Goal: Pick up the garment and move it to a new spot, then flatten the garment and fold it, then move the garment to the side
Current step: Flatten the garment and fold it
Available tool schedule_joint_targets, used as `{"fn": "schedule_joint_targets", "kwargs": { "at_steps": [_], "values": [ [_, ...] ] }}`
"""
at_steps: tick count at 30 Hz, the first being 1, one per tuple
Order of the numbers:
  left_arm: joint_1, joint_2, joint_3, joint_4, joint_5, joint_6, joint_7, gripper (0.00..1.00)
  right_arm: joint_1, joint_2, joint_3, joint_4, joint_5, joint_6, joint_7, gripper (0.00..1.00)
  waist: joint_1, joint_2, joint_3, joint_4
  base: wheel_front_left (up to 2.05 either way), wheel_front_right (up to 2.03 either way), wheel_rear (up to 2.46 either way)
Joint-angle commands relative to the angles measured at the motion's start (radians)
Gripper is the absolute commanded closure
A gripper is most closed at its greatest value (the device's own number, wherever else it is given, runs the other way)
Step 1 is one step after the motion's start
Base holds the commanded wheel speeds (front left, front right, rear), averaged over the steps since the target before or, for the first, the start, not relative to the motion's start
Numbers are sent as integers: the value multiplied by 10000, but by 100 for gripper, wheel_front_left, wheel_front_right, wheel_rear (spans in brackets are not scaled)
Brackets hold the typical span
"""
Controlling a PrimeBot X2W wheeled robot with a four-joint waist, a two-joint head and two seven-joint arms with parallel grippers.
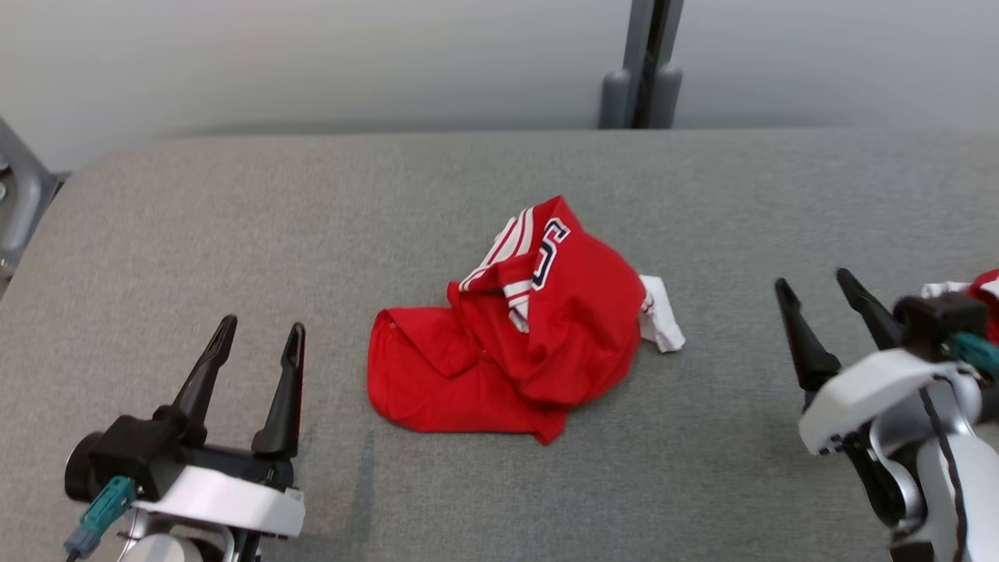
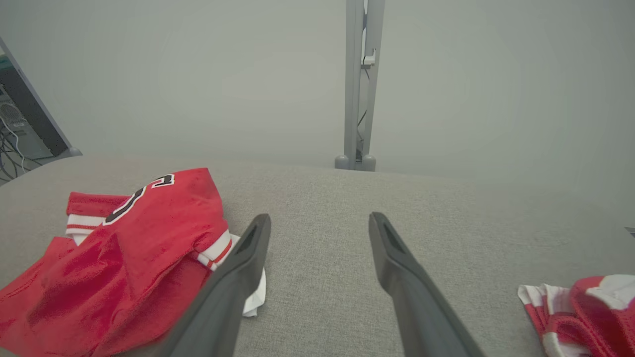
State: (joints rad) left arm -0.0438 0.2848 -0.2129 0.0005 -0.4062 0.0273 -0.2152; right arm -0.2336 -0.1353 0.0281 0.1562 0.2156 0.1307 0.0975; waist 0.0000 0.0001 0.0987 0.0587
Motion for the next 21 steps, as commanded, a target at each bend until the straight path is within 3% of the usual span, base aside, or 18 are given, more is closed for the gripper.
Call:
{"fn": "schedule_joint_targets", "kwargs": {
  "at_steps": [1,8,15,16,17,18,19,21],
  "values": [
    [-320,-3,-44,14,59,-84,-60,0,-440,-183,301,431,163,0,144,0,0,-1,646,416,0,0,0],
    [-1277,-270,-280,357,62,-448,-245,0,-2486,-672,1774,2776,818,0,105,0,0,-1,1782,1048,0,0,0],
    [-1869,-476,-321,786,141,-683,-421,0,-3670,-701,2719,4787,1375,0,-52,0,0,-1,2346,1378,0,0,0],
    [-1922,-502,-304,845,159,-707,-441,0,-3772,-672,2861,4966,1492,-2,-95,7,0,-1,2380,1380,0,0,0],
    [-1967,-520,-275,885,177,-719,-445,0,-3861,-666,2993,5134,1586,0,-141,57,0,-1,2410,1371,0,0,0],
    [-1981,-534,-241,927,201,-732,-462,0,-3872,-637,3090,5318,1687,0,-150,72,0,-1,2422,1348,0,0,0],
    [-1986,-550,-199,965,214,-744,-469,0,-3871,-580,3214,5467,1812,0,-154,100,0,-1,2429,1309,0,0,0],
    [-2037,-592,-148,1040,245,-776,-487,0,-3992,-623,3293,5578,1955,-5,-450,100,0,-1,2434,1213,0,0,0]
  ]
}}
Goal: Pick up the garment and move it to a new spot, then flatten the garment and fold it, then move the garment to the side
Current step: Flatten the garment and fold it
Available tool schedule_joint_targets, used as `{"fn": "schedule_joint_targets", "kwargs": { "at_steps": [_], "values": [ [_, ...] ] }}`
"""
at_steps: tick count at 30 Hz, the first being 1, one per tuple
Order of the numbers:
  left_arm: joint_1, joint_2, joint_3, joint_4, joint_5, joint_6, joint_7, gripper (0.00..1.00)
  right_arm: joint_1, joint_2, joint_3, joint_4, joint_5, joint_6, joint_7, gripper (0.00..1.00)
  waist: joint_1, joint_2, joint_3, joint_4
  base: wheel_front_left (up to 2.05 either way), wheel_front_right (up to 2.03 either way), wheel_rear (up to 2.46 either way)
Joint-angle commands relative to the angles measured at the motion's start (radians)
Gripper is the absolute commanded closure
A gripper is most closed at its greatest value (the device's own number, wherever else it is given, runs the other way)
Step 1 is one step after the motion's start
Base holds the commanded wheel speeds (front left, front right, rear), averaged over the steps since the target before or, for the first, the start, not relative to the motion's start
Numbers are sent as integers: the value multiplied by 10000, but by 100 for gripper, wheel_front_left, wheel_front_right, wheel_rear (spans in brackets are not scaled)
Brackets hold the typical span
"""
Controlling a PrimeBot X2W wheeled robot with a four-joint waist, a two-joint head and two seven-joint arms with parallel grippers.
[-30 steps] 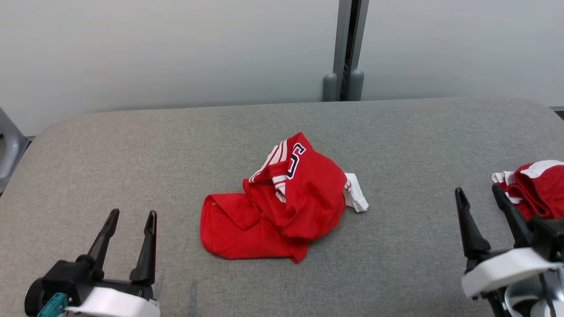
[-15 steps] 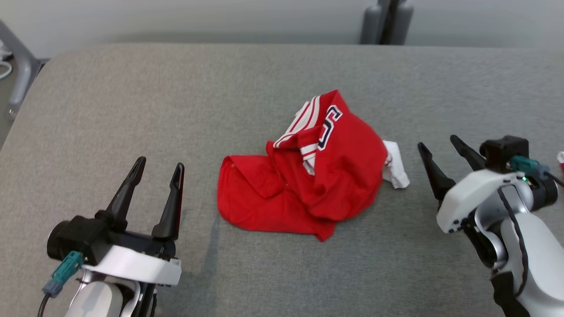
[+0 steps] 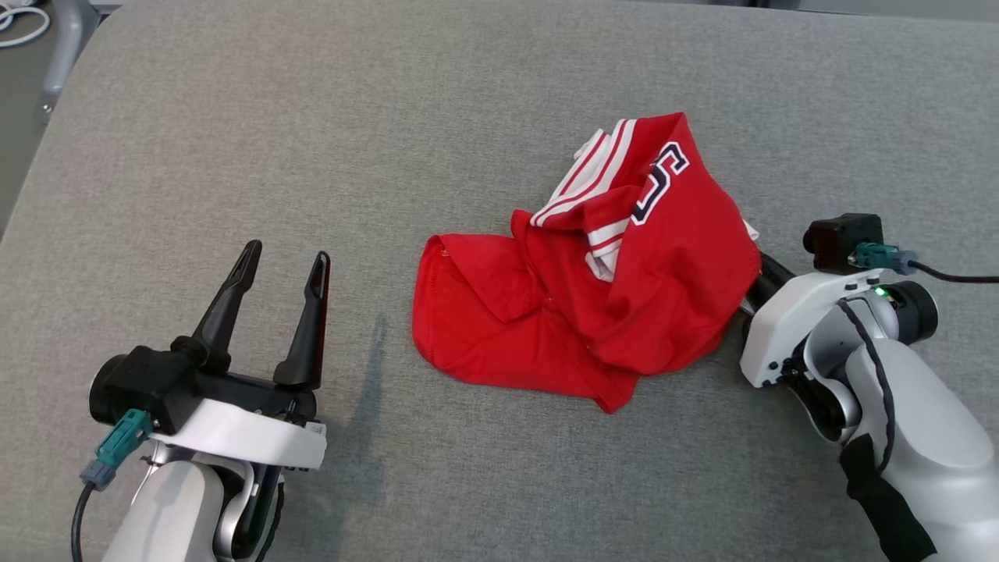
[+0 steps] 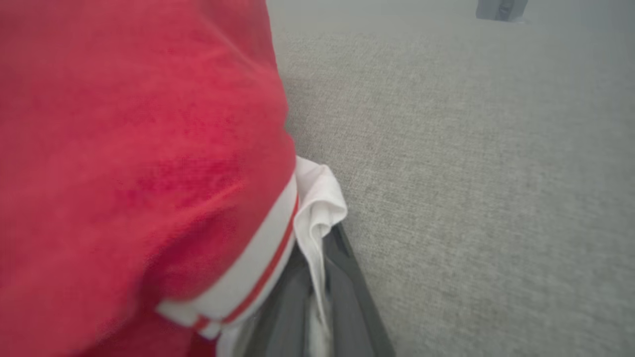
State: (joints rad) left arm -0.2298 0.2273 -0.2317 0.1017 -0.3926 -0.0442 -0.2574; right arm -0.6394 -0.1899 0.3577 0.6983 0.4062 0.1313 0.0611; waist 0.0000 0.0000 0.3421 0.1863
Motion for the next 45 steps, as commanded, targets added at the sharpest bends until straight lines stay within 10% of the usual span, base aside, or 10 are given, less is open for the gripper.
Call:
{"fn": "schedule_joint_targets", "kwargs": {
  "at_steps": [1,14,25,27,28,36,45],
  "values": [
    [-188,-21,72,46,103,-82,-71,0,-13,-110,-32,180,103,-11,-278,100,0,0,-2,-127,0,0,0],
    [46,-86,509,-105,376,-279,-73,0,518,75,-3312,-1893,-1829,-7,-2679,100,0,0,-183,-1074,0,0,0],
    [-88,-139,473,9,491,-454,-75,0,3391,1317,-5493,-3353,-2163,-8,-2017,100,0,0,-85,-1276,0,0,0],
    [-122,-121,468,54,516,-471,-75,0,3659,1347,-5652,-3110,-2035,-8,-2028,23,0,0,-78,-1308,0,0,0],
    [-115,-118,466,70,537,-478,-75,0,3733,1356,-5635,-2993,-1834,-8,-2121,0,0,0,-82,-1323,0,0,0],
    [160,-58,588,165,632,-408,-75,0,4348,1359,-5594,-3088,-1466,-8,-2751,0,0,0,-430,-1489,0,0,0],
    [573,-94,1019,-148,693,203,-76,0,4995,1366,-5457,-5851,-2308,-8,-2504,0,0,0,-1006,-1639,0,0,0]
  ]
}}
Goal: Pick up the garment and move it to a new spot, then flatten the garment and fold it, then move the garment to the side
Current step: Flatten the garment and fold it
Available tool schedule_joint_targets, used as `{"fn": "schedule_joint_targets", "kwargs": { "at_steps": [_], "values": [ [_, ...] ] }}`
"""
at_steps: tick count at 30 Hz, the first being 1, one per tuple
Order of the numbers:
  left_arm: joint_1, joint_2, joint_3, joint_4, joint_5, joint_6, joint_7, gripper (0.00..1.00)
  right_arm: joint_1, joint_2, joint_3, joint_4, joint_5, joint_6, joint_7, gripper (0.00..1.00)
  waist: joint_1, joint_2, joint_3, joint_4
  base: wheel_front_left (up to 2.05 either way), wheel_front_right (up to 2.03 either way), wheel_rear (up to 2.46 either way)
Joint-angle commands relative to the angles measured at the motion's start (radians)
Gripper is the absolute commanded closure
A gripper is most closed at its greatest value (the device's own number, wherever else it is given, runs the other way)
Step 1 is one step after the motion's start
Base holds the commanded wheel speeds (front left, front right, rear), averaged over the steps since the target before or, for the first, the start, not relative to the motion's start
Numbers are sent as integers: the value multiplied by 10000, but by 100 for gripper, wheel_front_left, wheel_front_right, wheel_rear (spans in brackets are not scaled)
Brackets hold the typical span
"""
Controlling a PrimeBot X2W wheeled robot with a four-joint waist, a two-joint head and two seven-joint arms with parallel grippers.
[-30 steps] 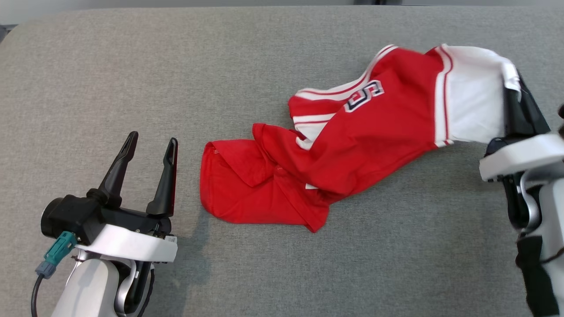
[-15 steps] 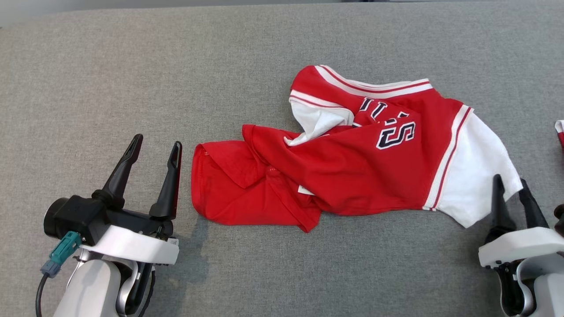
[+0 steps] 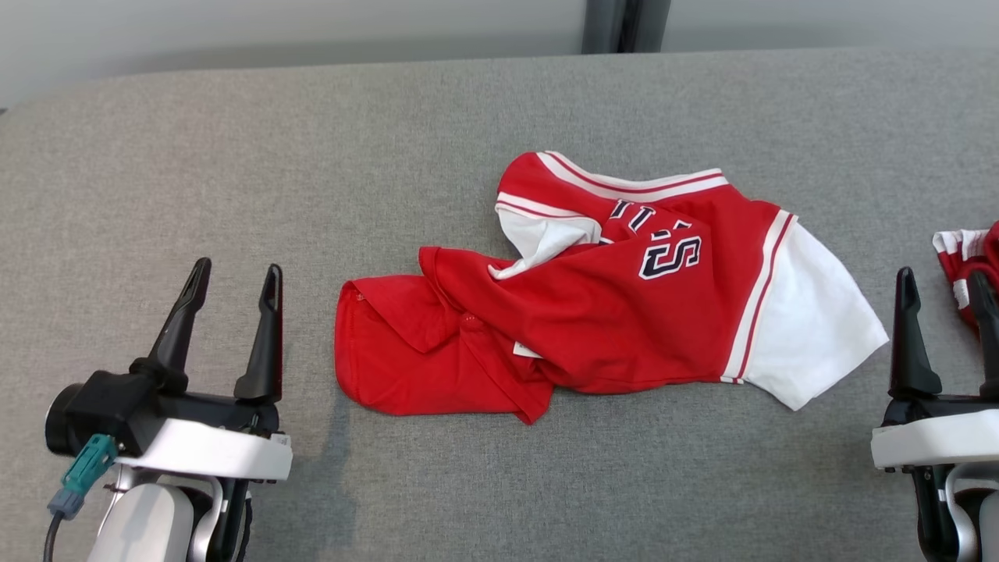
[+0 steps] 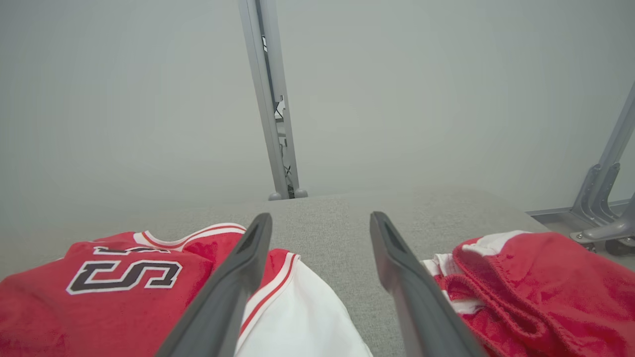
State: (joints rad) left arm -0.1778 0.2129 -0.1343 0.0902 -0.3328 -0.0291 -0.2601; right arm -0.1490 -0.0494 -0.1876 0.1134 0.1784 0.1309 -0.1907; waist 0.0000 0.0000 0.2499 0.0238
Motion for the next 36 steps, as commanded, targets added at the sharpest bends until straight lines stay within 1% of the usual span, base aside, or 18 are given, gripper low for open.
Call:
{"fn": "schedule_joint_targets", "kwargs": {
  "at_steps": [1,6,10,12,18,32,36],
  "values": [
    [105,59,99,-54,73,97,-49,0,157,-39,59,-359,-118,-4,133,0,0,0,-161,-11,0,0,0],
    [484,65,172,-148,16,276,-38,0,484,-39,460,-1716,-403,-4,799,0,0,0,-644,57,0,0,0],
    [841,25,123,-254,1,394,29,0,890,-38,749,-2316,-406,-4,1251,0,0,0,-1039,121,0,0,0],
    [1070,34,96,-293,-40,439,94,0,1247,-38,867,-2417,-390,-4,1488,0,0,0,-1284,171,0,0,0],
    [1375,86,20,-392,-63,503,203,0,1690,-39,856,-2510,-291,-4,1641,0,0,0,-1539,230,0,0,0],
    [1523,148,-124,-596,-94,606,349,0,1829,-39,766,-2664,-206,-4,1712,0,0,0,-1585,220,0,0,0],
    [1239,128,-482,-680,-7,401,619,0,1750,-37,789,-2681,-142,-4,1719,0,0,0,-1474,180,0,0,0]
  ]
}}
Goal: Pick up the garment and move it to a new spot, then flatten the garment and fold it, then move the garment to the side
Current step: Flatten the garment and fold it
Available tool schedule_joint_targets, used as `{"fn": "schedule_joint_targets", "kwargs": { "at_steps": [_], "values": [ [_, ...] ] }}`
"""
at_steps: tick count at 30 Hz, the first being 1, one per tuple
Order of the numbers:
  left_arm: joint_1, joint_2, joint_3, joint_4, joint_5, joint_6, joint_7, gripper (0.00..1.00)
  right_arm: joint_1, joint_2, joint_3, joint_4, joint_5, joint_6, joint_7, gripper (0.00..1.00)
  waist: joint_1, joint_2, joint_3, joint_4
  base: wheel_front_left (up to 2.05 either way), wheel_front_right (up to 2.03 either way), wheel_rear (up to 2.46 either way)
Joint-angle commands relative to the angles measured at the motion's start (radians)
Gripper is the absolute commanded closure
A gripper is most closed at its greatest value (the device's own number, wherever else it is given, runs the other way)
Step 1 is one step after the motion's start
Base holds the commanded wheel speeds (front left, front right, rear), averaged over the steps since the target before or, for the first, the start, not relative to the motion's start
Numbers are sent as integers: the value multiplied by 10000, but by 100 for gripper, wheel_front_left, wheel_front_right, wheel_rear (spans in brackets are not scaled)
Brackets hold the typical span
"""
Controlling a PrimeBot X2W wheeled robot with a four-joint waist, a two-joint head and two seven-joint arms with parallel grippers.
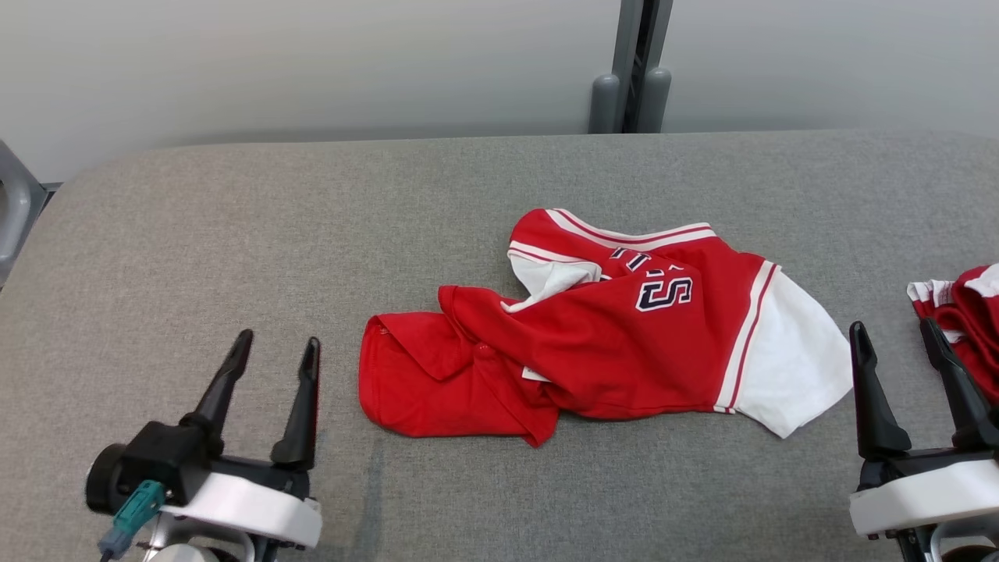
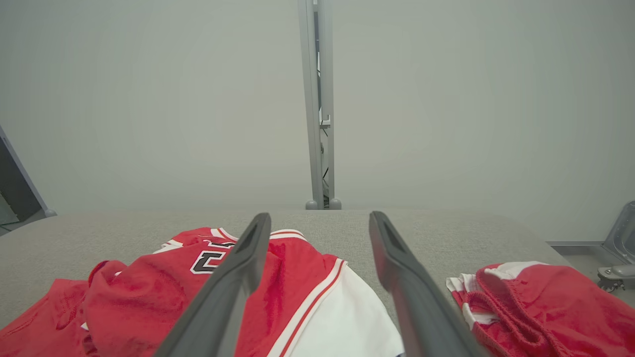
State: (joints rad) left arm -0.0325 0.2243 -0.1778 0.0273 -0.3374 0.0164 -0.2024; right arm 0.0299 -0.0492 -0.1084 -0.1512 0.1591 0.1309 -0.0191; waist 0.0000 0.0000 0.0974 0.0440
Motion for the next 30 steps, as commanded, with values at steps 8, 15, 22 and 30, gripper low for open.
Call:
{"fn": "schedule_joint_targets", "kwargs": {
  "at_steps": [8,15,22,30],
  "values": [
    [-775,-359,-1553,235,-284,-942,1662,0,-311,-41,227,70,165,-4,-99,0,0,0,621,-454,0,0,0],
    [-1187,-559,-2530,870,-778,-1283,2780,0,-620,-39,414,314,315,-4,-333,0,0,0,1245,-1086,0,0,0],
    [-1653,-439,-2779,1731,-1217,-1394,3133,0,-858,-38,489,546,445,-4,-576,0,0,0,1803,-1590,0,0,0],
    [-1897,-413,-2450,2406,-1480,-1268,2994,0,-1002,-39,472,712,520,-4,-762,0,0,0,2023,-1751,0,0,0]
  ]
}}
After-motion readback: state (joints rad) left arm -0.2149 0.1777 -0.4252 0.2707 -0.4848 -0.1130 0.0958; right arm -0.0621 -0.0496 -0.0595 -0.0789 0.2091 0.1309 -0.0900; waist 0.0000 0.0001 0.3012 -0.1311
